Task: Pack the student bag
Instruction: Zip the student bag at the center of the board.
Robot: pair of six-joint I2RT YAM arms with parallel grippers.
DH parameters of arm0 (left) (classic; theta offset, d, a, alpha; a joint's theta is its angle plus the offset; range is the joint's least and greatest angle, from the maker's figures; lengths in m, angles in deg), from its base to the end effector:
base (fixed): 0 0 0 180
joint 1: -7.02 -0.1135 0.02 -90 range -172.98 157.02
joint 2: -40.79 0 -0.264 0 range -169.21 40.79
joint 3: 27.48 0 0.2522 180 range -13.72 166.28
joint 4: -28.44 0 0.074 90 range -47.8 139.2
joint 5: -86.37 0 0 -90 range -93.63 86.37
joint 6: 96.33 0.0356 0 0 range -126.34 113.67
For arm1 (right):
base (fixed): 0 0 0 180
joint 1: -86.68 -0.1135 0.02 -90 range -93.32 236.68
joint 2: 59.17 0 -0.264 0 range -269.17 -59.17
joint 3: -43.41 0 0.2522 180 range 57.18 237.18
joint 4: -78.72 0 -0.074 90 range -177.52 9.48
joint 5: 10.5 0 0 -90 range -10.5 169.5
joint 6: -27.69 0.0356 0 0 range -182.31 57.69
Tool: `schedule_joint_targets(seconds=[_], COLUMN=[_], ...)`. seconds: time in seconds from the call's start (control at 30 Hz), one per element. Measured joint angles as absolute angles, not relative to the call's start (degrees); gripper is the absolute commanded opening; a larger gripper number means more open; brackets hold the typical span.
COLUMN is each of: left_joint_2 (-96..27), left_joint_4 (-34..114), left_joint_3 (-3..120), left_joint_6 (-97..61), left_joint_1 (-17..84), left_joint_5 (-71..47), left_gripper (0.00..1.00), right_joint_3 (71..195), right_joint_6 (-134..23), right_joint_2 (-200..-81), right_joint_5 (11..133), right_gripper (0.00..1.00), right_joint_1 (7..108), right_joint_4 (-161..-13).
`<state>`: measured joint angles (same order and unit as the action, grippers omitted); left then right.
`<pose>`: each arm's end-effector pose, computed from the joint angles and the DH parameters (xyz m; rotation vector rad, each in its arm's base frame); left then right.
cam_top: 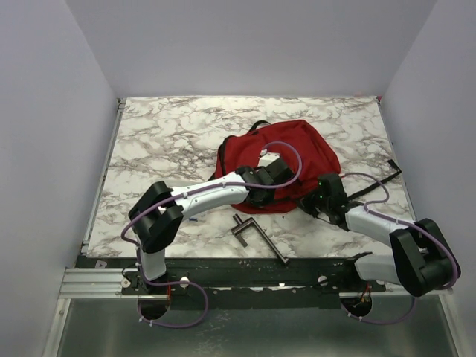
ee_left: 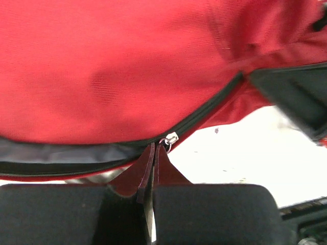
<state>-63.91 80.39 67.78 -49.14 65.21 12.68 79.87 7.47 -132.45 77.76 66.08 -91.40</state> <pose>0.2128 -0.3241 0.2325 0.2534 2.5853 -0.2742 0.2066 0.0788 0.1354 1.0391 2.3072 0.7396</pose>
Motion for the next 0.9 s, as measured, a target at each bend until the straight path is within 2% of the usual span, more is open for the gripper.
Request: schedule_joint_targets(seconds=[0.1,0.27,0.43,0.5,0.57,0.67,0.87,0.9], left_joint_2=[-61.9,-52.1,-48.9,-49.6,-50.8,-52.7,-53.5,-53.5], left_joint_4=[80.2,78.5,74.2,73.0,71.6,69.2,66.7,66.8], left_joint_3=[64.9,55.5,55.4,57.3,60.0,63.8,65.6,65.5], left_joint_6=[-47.7,-43.3,-39.0,-38.4,-38.5,-38.9,-39.9,-39.8], left_joint_1=[64.2,57.4,55.0,55.9,56.6,57.3,57.4,57.3], left_joint_5=[15.1,18.0,12.0,7.0,1.0,-5.7,-13.9,-14.2], left_gripper=[0.0,0.0,0.0,0.0,0.0,0.0,0.0,0.14], right_joint_3=[79.9,81.6,96.1,101.4,105.0,105.4,96.9,95.4], right_joint_6=[5.3,-5.8,-20.1,-24.0,-26.7,-28.5,-26.6,-25.9], right_joint_2=[-131.7,-129.8,-137.1,-138.2,-137.3,-133.6,-127.6,-127.1], right_joint_5=[78.9,77.7,80.1,81.9,82.4,77.8,68.6,67.9], right_gripper=[0.0,0.01,0.45,0.56,0.62,0.63,0.8,0.82], right_joint_1=[68.5,80.4,82.2,82.5,82.6,82.8,83.8,84.8], right_joint_4=[-91.4,-89.1,-76.5,-71.9,-68.6,-66.7,-67.7,-68.2])
